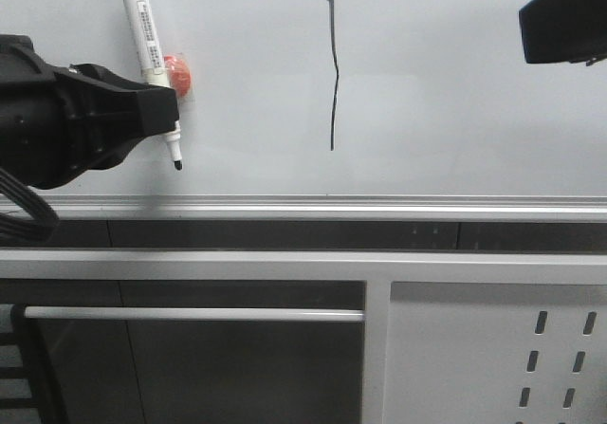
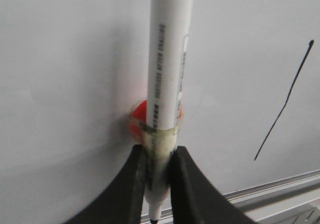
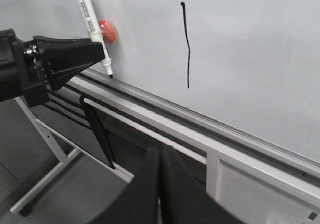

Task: Write number 1 on whiteboard

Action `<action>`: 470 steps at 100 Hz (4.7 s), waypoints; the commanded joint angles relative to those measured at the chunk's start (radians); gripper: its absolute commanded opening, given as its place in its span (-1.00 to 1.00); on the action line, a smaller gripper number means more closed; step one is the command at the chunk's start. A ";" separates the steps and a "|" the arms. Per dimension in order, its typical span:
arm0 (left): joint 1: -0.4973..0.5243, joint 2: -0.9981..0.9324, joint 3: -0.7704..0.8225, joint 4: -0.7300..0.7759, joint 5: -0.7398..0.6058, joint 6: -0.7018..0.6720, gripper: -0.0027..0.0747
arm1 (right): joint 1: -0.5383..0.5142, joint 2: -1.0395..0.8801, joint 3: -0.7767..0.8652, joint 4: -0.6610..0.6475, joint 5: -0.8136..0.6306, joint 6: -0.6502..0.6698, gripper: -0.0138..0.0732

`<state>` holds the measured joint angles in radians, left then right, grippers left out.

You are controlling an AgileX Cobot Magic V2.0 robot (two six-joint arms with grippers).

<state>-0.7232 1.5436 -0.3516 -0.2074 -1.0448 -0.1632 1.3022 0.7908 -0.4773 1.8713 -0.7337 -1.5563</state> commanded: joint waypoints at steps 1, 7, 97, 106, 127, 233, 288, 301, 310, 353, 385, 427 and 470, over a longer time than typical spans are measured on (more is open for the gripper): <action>-0.003 -0.033 -0.023 -0.029 -0.075 -0.009 -0.98 | 0.000 -0.007 -0.023 -0.015 0.005 -0.010 -0.85; -0.003 -0.033 -0.023 -0.033 -0.076 -0.009 -0.98 | 0.000 -0.007 -0.023 -0.015 0.005 -0.010 -0.85; -0.003 -0.018 -0.024 -0.066 -0.151 -0.009 -0.98 | 0.000 -0.007 -0.021 -0.015 0.027 -0.010 -0.85; -0.003 -0.018 -0.024 -0.066 -0.151 -0.009 -0.98 | 0.000 -0.007 -0.021 -0.015 0.027 -0.010 -0.85; -0.003 -0.018 -0.024 -0.047 -0.151 -0.009 -0.89 | 0.000 -0.007 -0.021 -0.015 0.027 -0.010 -0.85; -0.005 -0.018 0.049 0.043 -0.265 -0.009 -0.10 | 0.000 -0.007 -0.021 -0.015 0.023 -0.010 -0.85; -0.005 -0.197 0.300 0.128 -0.320 0.108 -0.98 | 0.000 -0.007 -0.021 -0.015 0.022 -0.010 -0.85; -0.005 -0.295 0.353 0.128 -0.320 0.108 -0.98 | 0.000 -0.007 -0.021 -0.015 0.016 -0.010 -0.85; -0.005 -0.347 0.380 0.105 -0.307 0.108 -0.98 | 0.000 -0.007 -0.021 -0.015 -0.006 -0.012 -0.85; -0.005 -0.431 0.371 0.079 -0.214 0.153 -0.98 | 0.033 -0.007 -0.021 -0.123 -0.021 -0.117 -0.85; -0.005 -0.431 0.256 0.091 -0.136 0.163 -0.98 | 0.190 -0.090 -0.041 -0.171 -0.282 -0.132 -0.85; -0.005 -0.437 0.112 0.135 0.016 0.240 -0.98 | 0.265 -0.195 -0.048 -0.192 -0.550 -0.209 -0.85; -0.005 -0.670 -0.038 0.125 0.558 0.465 -0.98 | 0.265 -0.157 -0.100 -0.192 -0.532 -0.229 -0.85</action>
<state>-0.7232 0.9400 -0.2901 -0.0795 -0.6417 0.2147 1.5662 0.6141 -0.5432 1.7639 -1.2255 -1.7712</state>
